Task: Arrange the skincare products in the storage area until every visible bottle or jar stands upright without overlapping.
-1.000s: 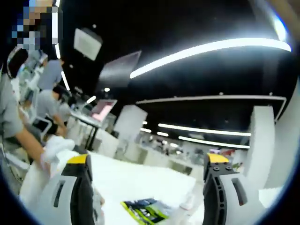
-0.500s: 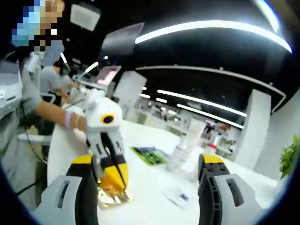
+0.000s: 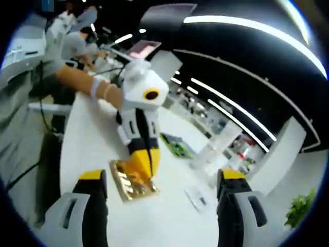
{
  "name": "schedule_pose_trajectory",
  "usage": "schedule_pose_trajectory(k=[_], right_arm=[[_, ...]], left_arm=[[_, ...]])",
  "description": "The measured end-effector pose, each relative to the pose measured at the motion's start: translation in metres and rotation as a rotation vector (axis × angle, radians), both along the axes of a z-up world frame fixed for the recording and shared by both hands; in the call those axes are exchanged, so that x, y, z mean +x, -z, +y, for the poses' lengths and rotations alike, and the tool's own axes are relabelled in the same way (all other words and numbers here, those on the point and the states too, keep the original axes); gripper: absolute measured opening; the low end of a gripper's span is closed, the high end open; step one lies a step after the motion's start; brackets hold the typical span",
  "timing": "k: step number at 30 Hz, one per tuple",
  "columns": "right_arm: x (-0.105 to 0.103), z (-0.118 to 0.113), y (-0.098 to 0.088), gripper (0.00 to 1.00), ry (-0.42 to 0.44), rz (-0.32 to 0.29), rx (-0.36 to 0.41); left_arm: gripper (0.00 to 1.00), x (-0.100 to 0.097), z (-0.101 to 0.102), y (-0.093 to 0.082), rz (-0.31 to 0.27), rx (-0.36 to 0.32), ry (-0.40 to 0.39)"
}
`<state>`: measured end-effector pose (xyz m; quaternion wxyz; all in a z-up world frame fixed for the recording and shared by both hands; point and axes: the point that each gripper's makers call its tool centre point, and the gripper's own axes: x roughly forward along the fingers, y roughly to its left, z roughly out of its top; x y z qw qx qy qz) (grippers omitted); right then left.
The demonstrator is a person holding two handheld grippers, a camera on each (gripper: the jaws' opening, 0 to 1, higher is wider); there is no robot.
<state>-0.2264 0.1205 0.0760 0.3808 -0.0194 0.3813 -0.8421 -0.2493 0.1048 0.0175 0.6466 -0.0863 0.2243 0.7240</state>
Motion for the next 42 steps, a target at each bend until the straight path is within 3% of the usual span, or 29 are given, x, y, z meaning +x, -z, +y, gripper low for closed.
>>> schedule_pose_trajectory(k=[11,18,23,29,35,42], right_arm=[[-0.001,-0.003,-0.011,0.89,0.016,0.177,0.227],[0.001,-0.009,-0.011,0.88,0.022,0.233,0.274],[0.007,-0.015,-0.017,0.83,0.019,0.342,0.348],[0.013,-0.022,-0.02,0.74,0.014,0.412,0.38],[0.012,-0.024,-0.011,0.7,0.009,0.421,0.419],[0.006,-0.028,-0.004,0.62,0.009,0.519,0.515]], left_arm=[[0.0,0.001,-0.003,-0.003,-0.006,0.004,0.005],[0.0,0.001,-0.004,-0.003,-0.006,0.005,0.005],[0.0,0.002,-0.005,-0.003,-0.006,0.006,0.006],[0.0,0.002,-0.004,-0.003,-0.007,0.006,0.005],[0.0,0.002,-0.004,-0.003,-0.007,0.006,0.006],[0.0,0.001,-0.004,-0.002,-0.014,0.009,0.005]])
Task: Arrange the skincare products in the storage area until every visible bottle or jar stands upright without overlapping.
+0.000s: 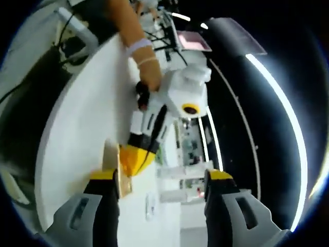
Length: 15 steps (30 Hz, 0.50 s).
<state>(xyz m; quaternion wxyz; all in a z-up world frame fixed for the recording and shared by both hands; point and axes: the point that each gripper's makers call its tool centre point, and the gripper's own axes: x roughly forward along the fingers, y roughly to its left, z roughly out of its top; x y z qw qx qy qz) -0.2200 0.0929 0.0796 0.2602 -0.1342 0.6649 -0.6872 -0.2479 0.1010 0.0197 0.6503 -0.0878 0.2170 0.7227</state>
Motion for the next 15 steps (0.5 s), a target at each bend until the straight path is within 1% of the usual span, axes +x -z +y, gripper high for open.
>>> schedule_pose_trajectory(k=[3,4,5,7,8,10,12,14,15], right_arm=[[0.0,-0.001,0.003,0.47,0.003,0.013,0.021],[0.001,-0.001,0.006,0.44,0.0,0.012,0.032],[0.001,-0.002,0.009,0.39,0.001,0.005,0.041],[0.001,0.0,0.02,0.25,0.016,-0.026,0.071],[0.001,0.001,0.025,0.15,0.02,-0.041,0.084],[0.002,0.002,0.032,0.04,0.031,-0.061,0.097],[0.002,0.004,0.035,0.02,0.047,-0.074,0.094],[0.001,0.012,0.041,0.0,0.086,-0.148,0.051],[0.0,0.013,0.041,0.0,0.09,-0.169,0.016]], left_arm=[[0.0,0.0,0.0,0.0,-0.001,0.001,0.0],[0.0,0.0,0.0,0.0,-0.001,0.001,0.0],[0.0,0.0,0.0,0.0,-0.001,0.002,0.0],[0.0,0.0,0.0,0.0,-0.002,0.002,0.0],[0.0,0.0,0.0,0.0,-0.003,0.003,0.0],[0.0,0.0,0.0,0.0,-0.003,0.005,-0.001],[0.0,-0.002,0.001,-0.001,-0.007,0.018,-0.013],[0.01,-0.008,0.005,-0.002,-0.042,0.072,-0.049],[0.03,-0.01,0.004,-0.002,-0.046,0.076,-0.058]])
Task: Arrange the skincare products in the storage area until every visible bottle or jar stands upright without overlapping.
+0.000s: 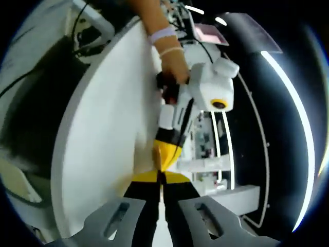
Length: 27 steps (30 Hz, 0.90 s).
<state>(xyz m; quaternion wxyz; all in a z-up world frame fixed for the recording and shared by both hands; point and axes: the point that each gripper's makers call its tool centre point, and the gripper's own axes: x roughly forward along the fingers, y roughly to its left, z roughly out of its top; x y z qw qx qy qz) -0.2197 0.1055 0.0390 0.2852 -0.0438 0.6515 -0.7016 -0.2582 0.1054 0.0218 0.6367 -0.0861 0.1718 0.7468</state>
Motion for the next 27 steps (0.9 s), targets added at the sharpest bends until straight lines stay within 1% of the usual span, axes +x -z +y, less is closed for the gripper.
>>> schedule_pose_trajectory(k=[1,2,3,4,5,6,7,8,9,10,11,12,13,14,15,16,17,19,21,22,23,24,25,27], right_arm=[[0.0,0.002,-0.002,0.0,-0.005,-0.003,-0.02],[0.0,0.003,-0.002,0.0,-0.003,-0.005,-0.021],[-0.001,0.006,-0.004,0.0,0.007,-0.004,-0.035],[0.0,0.008,-0.007,0.0,0.015,0.001,-0.052],[0.001,0.009,-0.01,0.0,0.014,0.001,-0.064],[0.002,0.01,-0.015,0.0,0.011,0.004,-0.095],[0.003,0.011,-0.02,0.0,0.013,0.004,-0.132],[0.004,0.012,-0.025,0.0,0.018,-0.002,-0.164],[0.005,0.014,-0.033,0.0,0.027,-0.008,-0.21],[0.005,0.015,-0.036,0.0,0.029,-0.007,-0.225],[0.006,0.016,-0.049,0.0,0.026,0.004,-0.294],[0.007,0.016,-0.052,0.0,0.024,0.006,-0.306],[0.008,0.018,-0.063,0.0,0.019,0.02,-0.36],[0.008,0.019,-0.07,0.0,0.02,0.027,-0.399],[0.008,0.021,-0.083,0.0,0.013,0.033,-0.49],[0.007,0.022,-0.09,0.0,0.009,0.03,-0.545],[0.008,0.022,-0.103,0.0,-0.005,0.009,-0.66],[0.008,0.02,-0.122,0.0,-0.048,-0.034,-0.834],[0.006,0.016,-0.14,0.0,-0.103,-0.084,-0.991],[0.004,0.012,-0.146,0.0,-0.122,-0.103,-1.032],[0.0,0.009,-0.153,0.0,-0.134,-0.12,-1.071],[-0.003,0.005,-0.158,0.0,-0.144,-0.132,-1.1],[-0.006,-0.002,-0.167,0.0,-0.169,-0.151,-1.139],[-0.013,-0.015,-0.187,0.0,-0.226,-0.217,-1.25]], left_arm=[[0.07,-0.002,-0.001,-0.001,-0.011,0.0,-0.01],[0.11,-0.005,-0.001,-0.003,-0.018,0.007,-0.026],[0.16,-0.008,-0.002,-0.008,-0.021,0.026,-0.045],[0.21,-0.011,-0.002,-0.013,-0.033,0.057,-0.065],[0.23,-0.016,-0.004,-0.019,-0.036,0.085,-0.087],[0.25,-0.024,-0.008,-0.026,-0.024,0.117,-0.122],[0.27,-0.028,-0.009,-0.031,-0.011,0.14,-0.139],[0.27,-0.034,-0.013,-0.039,0.015,0.17,-0.165],[0.27,-0.043,-0.018,-0.05,0.03,0.22,-0.21],[0.27,-0.047,-0.021,-0.055,0.031,0.246,-0.229],[0.27,-0.052,-0.026,-0.062,0.036,0.279,-0.255],[0.27,-0.057,-0.031,-0.068,0.042,0.306,-0.284],[0.27,-0.065,-0.038,-0.076,0.046,0.346,-0.33],[0.27,-0.068,-0.042,-0.08,0.056,0.363,-0.35],[0.27,-0.073,-0.049,-0.087,0.088,0.386,-0.382],[0.27,-0.075,-0.052,-0.091,0.111,0.396,-0.399],[0.27,-0.079,-0.058,-0.097,0.154,0.414,-0.434],[0.26,-0.081,-0.063,-0.103,0.212,0.416,-0.466],[0.26,-0.081,-0.066,-0.108,0.287,0.404,-0.487],[0.26,-0.081,-0.068,-0.112,0.337,0.401,-0.5],[0.26,-0.079,-0.07,-0.117,0.407,0.393,-0.516],[0.26,-0.078,-0.072,-0.121,0.465,0.388,-0.531],[0.26,-0.078,-0.075,-0.127,0.522,0.39,-0.555],[0.26,-0.077,-0.083,-0.139,0.613,0.417,-0.596]])
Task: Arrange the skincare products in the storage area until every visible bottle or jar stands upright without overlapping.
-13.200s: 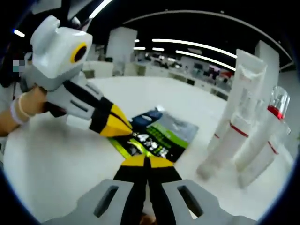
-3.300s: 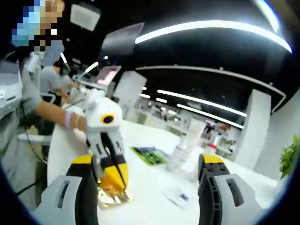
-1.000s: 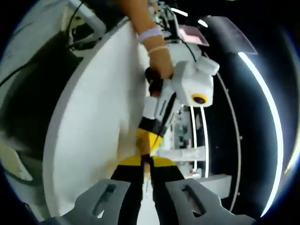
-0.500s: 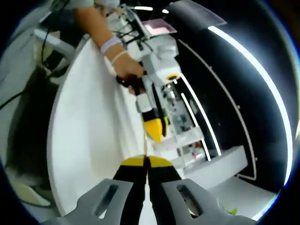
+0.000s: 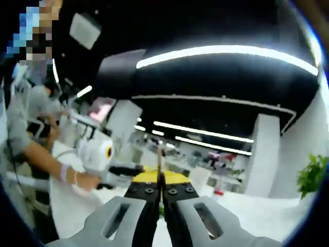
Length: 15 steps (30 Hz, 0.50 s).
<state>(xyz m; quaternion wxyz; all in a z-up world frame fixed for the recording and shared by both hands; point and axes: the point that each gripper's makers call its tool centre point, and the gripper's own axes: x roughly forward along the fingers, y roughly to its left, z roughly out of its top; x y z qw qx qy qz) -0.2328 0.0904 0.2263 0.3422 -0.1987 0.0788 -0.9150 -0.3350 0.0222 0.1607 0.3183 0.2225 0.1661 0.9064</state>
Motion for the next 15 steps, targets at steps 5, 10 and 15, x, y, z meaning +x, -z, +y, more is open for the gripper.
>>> schedule_pose_trajectory(k=[5,10,15], right_arm=[[-0.026,-0.028,-0.041,0.0,-0.178,-0.089,-0.204],[-0.057,-0.055,-0.051,0.0,-0.299,-0.167,-0.317],[-0.088,-0.079,-0.04,0.0,-0.364,-0.227,-0.366]], left_arm=[[0.39,0.004,-0.028,-0.033,0.209,0.01,-0.155],[0.62,0.013,-0.055,-0.069,0.449,0.009,-0.295],[0.67,-0.002,-0.075,-0.071,0.503,-0.06,-0.427]])
